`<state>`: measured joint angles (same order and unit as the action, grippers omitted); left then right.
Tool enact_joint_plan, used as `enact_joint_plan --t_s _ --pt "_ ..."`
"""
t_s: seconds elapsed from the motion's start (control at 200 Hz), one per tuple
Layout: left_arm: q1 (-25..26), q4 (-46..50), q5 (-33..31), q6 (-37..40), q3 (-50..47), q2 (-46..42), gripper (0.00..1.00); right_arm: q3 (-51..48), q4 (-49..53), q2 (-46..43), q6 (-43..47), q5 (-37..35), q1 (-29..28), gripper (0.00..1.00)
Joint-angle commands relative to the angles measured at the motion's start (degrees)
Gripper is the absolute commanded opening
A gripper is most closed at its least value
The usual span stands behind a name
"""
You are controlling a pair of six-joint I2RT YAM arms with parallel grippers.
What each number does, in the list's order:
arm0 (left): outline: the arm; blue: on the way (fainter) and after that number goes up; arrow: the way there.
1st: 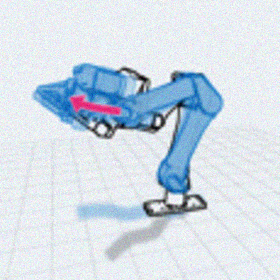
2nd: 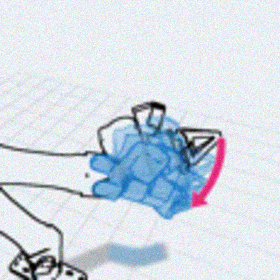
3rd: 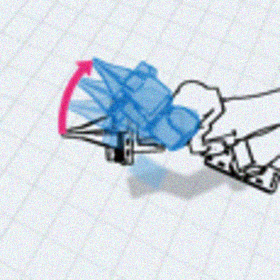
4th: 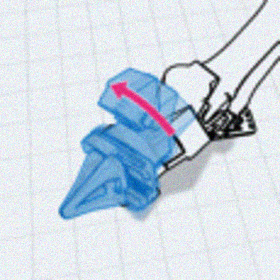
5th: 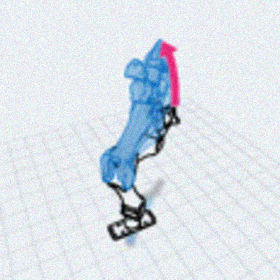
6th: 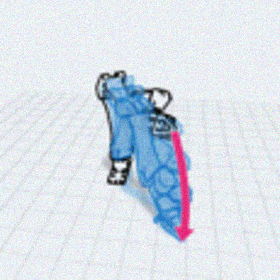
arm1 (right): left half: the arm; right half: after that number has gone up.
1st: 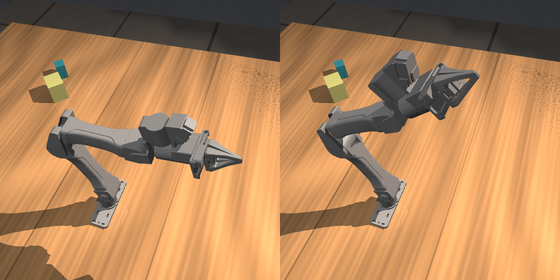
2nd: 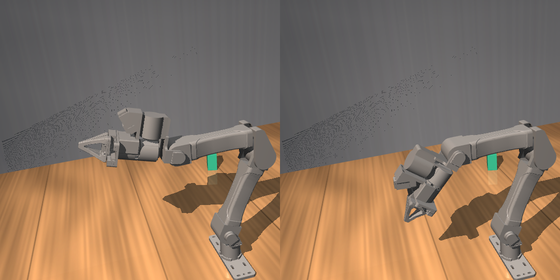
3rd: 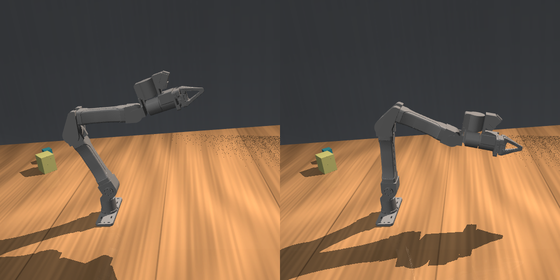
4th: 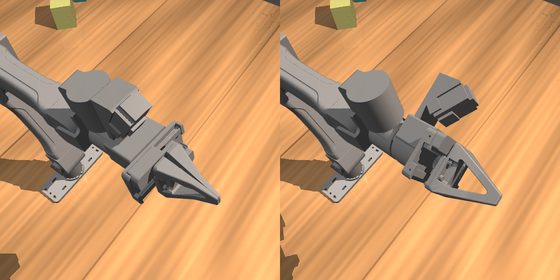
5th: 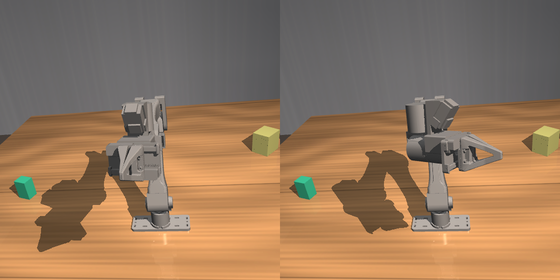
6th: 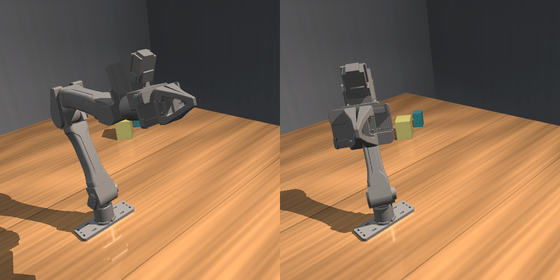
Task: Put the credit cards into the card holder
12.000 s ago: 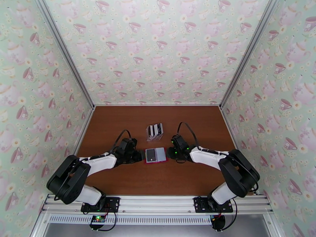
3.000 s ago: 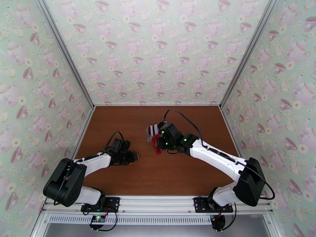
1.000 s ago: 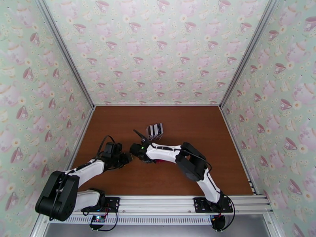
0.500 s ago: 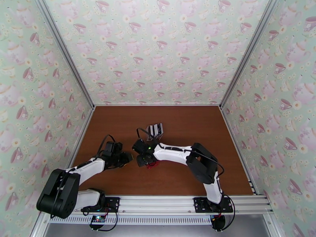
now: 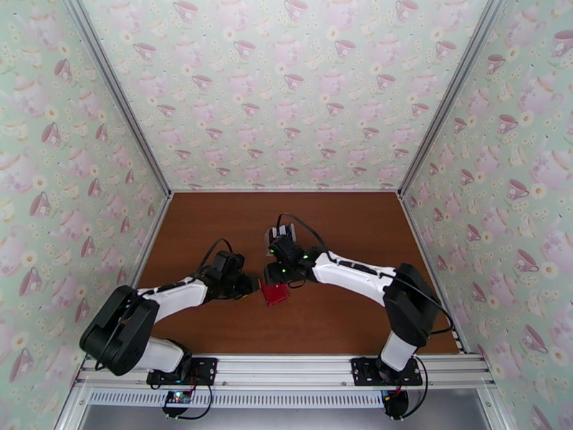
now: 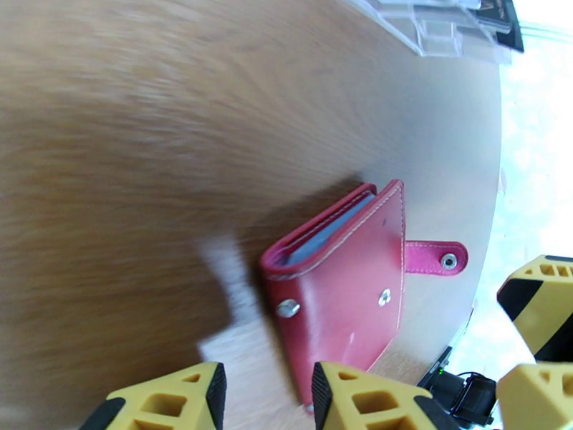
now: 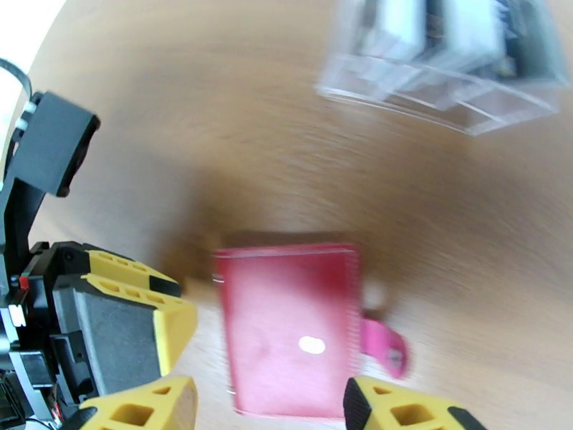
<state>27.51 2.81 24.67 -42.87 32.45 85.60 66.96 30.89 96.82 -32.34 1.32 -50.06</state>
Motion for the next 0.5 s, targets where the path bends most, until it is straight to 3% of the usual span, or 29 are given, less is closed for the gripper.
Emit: enact_joint_plan --t_s 0.0,0.23,0.341,0.496 --pt "1.72 -2.73 -1.44 -1.82 2.56 2.79 0.39 -3.89 -1.22 -3.32 -0.14 -0.09 1.72 0.57" --pt "2.86 -1.20 -2.88 -1.13 6.01 7.79 0.38 -8.66 -3.69 -4.85 0.06 1.20 4.65 0.54" --pt "2.80 0.79 -3.63 -0.22 7.32 8.77 0.25 -9.76 -4.96 -5.03 -0.14 1.86 5.13 0.49" --pt "2.75 3.94 -4.88 1.70 10.09 10.21 0.24 -10.64 -6.62 -4.96 -0.64 3.46 5.71 0.41"
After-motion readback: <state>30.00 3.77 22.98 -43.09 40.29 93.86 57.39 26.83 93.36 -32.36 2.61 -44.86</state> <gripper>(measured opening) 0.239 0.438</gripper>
